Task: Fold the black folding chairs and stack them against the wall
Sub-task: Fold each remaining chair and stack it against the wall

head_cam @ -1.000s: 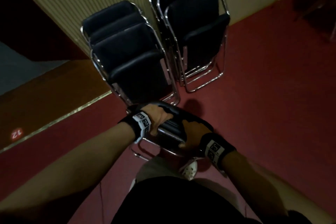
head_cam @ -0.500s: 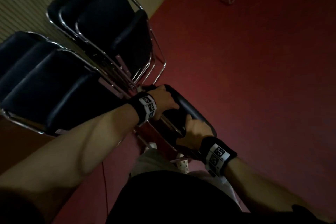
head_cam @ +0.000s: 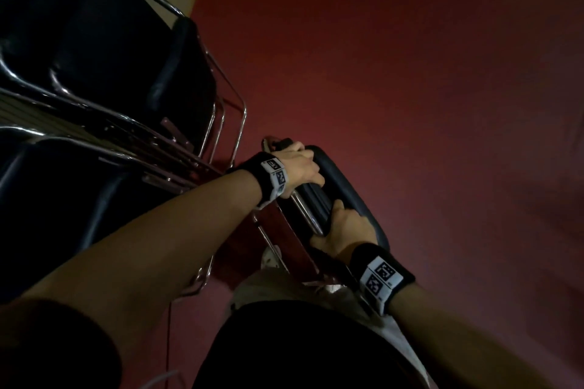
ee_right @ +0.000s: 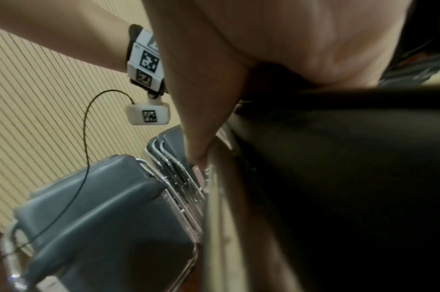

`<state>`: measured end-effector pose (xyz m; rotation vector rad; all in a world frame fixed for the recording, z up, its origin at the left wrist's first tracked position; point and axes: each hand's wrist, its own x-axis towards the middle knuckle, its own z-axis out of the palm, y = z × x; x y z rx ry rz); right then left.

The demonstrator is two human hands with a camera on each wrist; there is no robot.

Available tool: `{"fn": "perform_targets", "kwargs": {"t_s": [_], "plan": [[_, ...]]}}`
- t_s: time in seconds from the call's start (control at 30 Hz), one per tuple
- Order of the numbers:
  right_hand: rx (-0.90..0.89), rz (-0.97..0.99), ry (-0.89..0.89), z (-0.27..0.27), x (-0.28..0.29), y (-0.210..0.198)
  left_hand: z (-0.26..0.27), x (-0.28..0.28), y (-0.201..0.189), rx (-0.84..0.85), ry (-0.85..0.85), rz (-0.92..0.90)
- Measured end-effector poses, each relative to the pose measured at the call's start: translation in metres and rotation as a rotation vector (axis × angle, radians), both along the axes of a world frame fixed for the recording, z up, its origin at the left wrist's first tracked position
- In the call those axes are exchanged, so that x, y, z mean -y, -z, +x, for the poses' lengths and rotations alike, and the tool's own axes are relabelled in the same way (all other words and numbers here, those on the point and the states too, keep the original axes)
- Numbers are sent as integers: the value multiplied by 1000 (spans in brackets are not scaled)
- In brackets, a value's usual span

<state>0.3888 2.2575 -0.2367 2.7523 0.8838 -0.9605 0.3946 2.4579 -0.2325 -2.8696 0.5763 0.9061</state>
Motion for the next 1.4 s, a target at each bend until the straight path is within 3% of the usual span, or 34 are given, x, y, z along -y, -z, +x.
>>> {"fn": "perform_targets", "kwargs": {"t_s": [0.3,0.47,0.73,0.9,0.97,1.07,1.23,1.3,1.4], "plan": [[11,24,-40,-33,-30,-12,-53,-29,2,109,-169,-3],[17,85,-36,-43,-28,-16,-69,-23,-8,88,-287,16],[-66,114,162,-123,-39,14,-110,-29,13,104,-83,34],[-32,147,170,-161,-87,31,-137,-76,30,146,-56,-2],[-26,144,188,-162,-106,30,-140,-87,33,154,-241,28],[-57,95,237,-167,-132,28,-169,-99,35,179,-806,-125],[-85,44,366,-171,-167,22,-201,-114,25,-253,-1352,-640],[-123,6,396,-204,-187,19,-224,-118,25,-331,-1376,-732],[-242,1,388,-245,-203,25,-250,-114,35,-268,-1327,-583]]}}
